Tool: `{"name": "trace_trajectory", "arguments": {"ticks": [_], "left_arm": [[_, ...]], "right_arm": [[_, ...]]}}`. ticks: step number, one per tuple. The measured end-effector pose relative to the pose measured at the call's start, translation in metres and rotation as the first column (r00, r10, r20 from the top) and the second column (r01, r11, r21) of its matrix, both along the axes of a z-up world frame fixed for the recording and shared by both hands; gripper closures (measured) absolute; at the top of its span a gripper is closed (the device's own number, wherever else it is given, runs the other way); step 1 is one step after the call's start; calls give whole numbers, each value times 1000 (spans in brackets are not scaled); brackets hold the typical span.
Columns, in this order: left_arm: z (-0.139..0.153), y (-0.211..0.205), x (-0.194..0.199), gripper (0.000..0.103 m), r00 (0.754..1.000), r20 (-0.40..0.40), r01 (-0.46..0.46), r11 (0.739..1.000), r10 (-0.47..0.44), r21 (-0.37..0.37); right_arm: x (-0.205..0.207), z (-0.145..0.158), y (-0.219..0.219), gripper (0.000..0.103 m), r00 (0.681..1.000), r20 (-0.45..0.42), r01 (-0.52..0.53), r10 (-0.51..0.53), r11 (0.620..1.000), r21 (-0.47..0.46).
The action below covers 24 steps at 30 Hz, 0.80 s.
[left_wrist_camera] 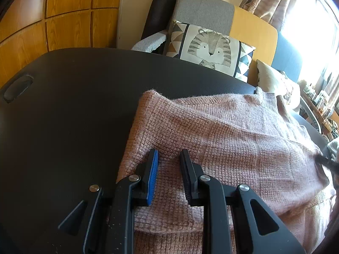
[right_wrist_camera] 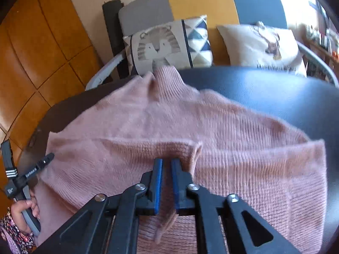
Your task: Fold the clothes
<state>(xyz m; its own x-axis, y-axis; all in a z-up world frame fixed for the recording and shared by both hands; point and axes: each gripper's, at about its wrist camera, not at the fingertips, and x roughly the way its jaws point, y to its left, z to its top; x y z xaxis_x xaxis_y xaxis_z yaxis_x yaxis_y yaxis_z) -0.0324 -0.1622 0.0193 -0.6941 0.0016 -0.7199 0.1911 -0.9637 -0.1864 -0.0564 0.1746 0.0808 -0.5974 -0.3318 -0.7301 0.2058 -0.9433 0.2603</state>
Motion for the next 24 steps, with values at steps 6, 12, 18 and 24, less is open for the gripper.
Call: {"name": "trace_trajectory", "arguments": {"ticks": [6, 12, 18, 24], "left_arm": [[0, 4, -1, 78, 1000, 2, -4, 1000, 4, -31], [-1, 3, -3, 78, 1000, 0, -6, 999, 6, -32], [0, 1, -3, 78, 1000, 0, -5, 1000, 5, -23], [1, 0, -4, 79, 1000, 1, -2, 1000, 2, -13]], "right_arm": [[-15, -1, -17, 92, 999, 12, -42, 42, 999, 7], [0, 6, 22, 90, 990, -3, 139, -139, 990, 11], [58, 23, -19, 90, 987, -75, -140, 140, 990, 8], [66, -1, -8, 91, 996, -26, -77, 80, 992, 96]]}}
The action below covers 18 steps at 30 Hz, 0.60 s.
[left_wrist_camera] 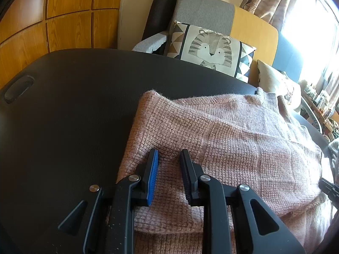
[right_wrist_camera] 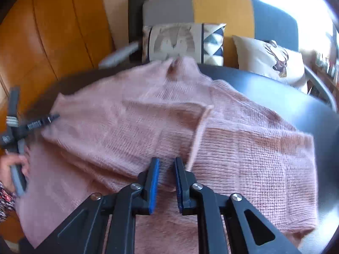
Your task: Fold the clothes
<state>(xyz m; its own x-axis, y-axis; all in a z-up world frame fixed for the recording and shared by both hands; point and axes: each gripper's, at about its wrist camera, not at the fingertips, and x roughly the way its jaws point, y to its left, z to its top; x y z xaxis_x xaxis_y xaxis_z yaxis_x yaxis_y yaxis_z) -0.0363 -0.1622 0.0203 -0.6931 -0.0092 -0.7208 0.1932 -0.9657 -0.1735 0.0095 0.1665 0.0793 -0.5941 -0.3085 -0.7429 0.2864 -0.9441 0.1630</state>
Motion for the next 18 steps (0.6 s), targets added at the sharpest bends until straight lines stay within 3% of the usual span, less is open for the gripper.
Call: {"name": "trace_trajectory", "arguments": {"ticks": [4, 9, 14, 16, 18], "left_arm": [[1, 1, -1, 79, 1000, 4, 4, 1000, -4, 0], [12, 5, 8, 78, 999, 34, 41, 999, -41, 22], [26, 26, 41, 78, 989, 31, 148, 989, -148, -21], [25, 32, 51, 78, 984, 27, 180, 979, -178, -100], [22, 39, 56, 78, 980, 25, 200, 961, -199, -191]], "right_arm": [[1, 5, 26, 87, 993, 66, 103, -96, 989, -105], [27, 21, 46, 87, 994, 68, 101, -87, 966, -237], [30, 16, 52, 87, 987, 87, 146, -135, 981, -127], [36, 16, 58, 87, 988, 79, 144, -134, 980, -135], [43, 20, 60, 87, 988, 30, 153, -152, 985, -74]]}}
